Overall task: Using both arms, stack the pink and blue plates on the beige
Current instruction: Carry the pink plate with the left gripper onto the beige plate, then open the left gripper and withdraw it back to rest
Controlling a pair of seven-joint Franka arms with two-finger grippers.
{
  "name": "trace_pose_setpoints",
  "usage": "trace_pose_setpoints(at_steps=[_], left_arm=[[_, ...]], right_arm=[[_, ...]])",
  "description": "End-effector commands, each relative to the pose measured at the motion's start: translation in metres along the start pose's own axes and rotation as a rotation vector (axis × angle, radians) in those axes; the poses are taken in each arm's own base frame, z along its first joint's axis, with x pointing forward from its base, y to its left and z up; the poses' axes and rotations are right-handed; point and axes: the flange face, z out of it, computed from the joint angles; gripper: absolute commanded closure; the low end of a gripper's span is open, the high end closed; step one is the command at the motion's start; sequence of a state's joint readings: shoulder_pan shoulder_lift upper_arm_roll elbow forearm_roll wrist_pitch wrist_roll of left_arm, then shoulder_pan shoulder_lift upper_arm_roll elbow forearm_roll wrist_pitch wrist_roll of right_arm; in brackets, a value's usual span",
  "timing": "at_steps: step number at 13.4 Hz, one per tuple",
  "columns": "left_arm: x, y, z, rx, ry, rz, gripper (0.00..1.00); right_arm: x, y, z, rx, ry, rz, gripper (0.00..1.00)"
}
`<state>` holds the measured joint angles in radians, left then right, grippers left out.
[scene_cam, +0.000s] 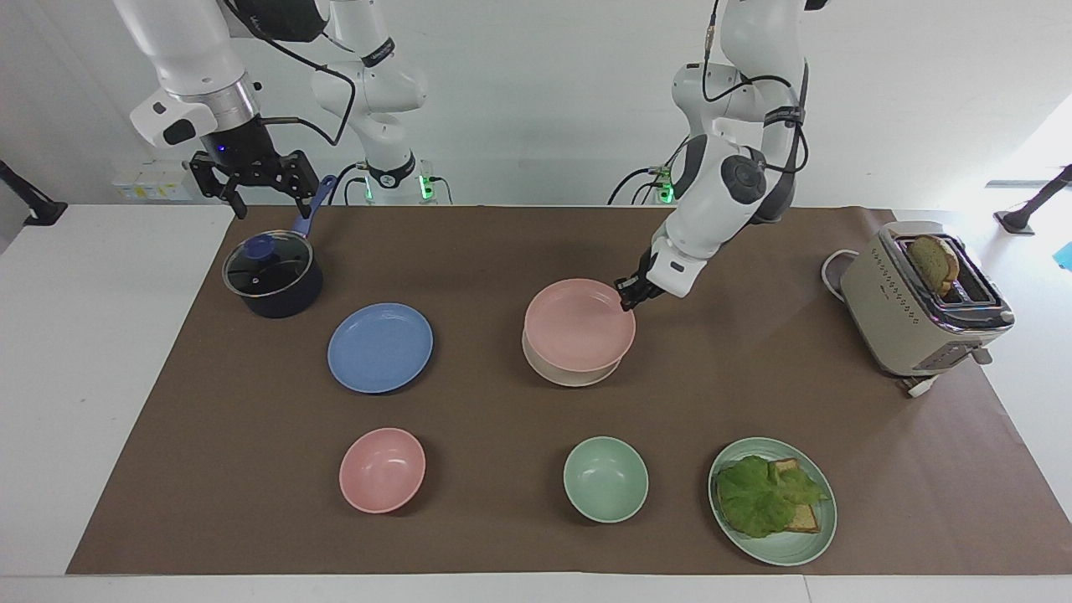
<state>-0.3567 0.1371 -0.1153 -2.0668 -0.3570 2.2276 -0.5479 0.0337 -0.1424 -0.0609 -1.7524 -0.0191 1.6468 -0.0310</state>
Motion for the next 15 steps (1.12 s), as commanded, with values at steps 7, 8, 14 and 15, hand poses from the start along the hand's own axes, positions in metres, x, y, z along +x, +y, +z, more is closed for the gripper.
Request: trace_pose_setpoints(at_steps=[7,8,14,15], left_arm=[[0.005,-0.010,0.023,0.000,0.005,0.017,0.00],[0.006,-0.010,0.021,-0.001,0.006,0.015,0.00],[0.034,-0.029,-0.041,0.132,-0.017,0.044,0.00],[0.039,-0.036,-0.065,0.158,-0.015,0.045,0.00]], right_arm=[[-0.007,0.004,-0.001,-0.011,-0.005,-0.020,0.00],[-0.007,0.004,-0.001,-0.011,-0.005,-0.020,0.00],[-0.007,0.004,-0.001,-0.011,-0.005,-0.020,0.00],[-0.007,0.004,-0.001,-0.010,-0.007,-0.020,0.00]])
